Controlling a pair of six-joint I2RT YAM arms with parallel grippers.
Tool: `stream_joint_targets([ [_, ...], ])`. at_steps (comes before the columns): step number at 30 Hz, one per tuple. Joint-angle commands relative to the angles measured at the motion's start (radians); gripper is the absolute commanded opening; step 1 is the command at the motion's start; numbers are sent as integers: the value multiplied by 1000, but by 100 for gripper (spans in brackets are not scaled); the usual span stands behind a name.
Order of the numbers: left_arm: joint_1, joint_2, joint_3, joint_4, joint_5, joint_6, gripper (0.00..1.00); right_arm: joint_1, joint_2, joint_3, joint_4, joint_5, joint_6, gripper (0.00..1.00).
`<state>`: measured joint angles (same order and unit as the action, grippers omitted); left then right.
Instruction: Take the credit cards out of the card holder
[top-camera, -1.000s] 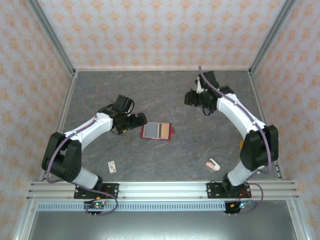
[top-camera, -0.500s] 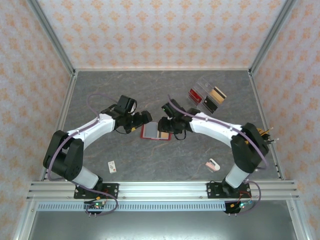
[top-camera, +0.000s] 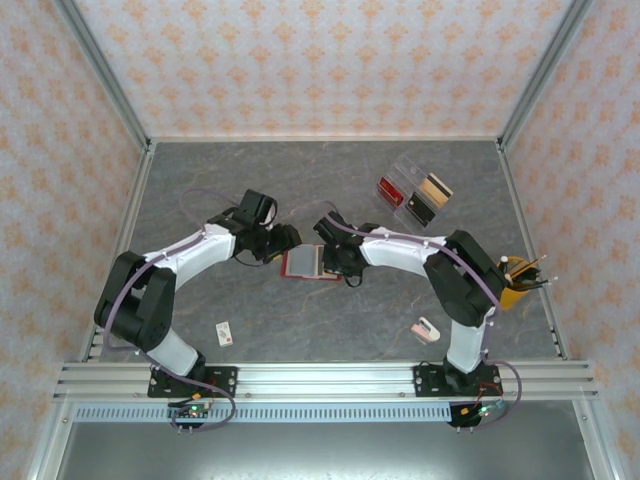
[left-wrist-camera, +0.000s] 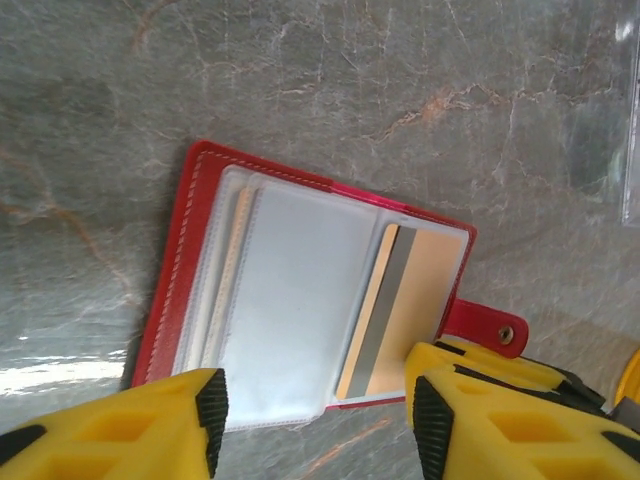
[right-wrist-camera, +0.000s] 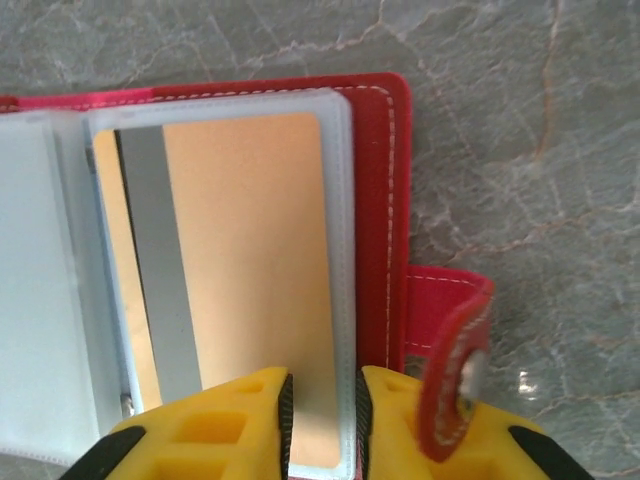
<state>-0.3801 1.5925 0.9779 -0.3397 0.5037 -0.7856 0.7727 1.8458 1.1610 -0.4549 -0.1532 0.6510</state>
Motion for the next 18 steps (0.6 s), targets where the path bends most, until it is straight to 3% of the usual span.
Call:
stream_joint_targets([
  [1, -24, 29, 41, 37, 56, -1, 48, -20, 34, 26, -1, 27, -2, 24],
  [10, -76, 127, 71, 126, 120, -46, 24, -50, 46, 24, 8, -8, -38, 18],
  [18, -96, 210, 89, 151, 87, -80, 21, -56, 44, 12, 12, -15, -41, 17],
])
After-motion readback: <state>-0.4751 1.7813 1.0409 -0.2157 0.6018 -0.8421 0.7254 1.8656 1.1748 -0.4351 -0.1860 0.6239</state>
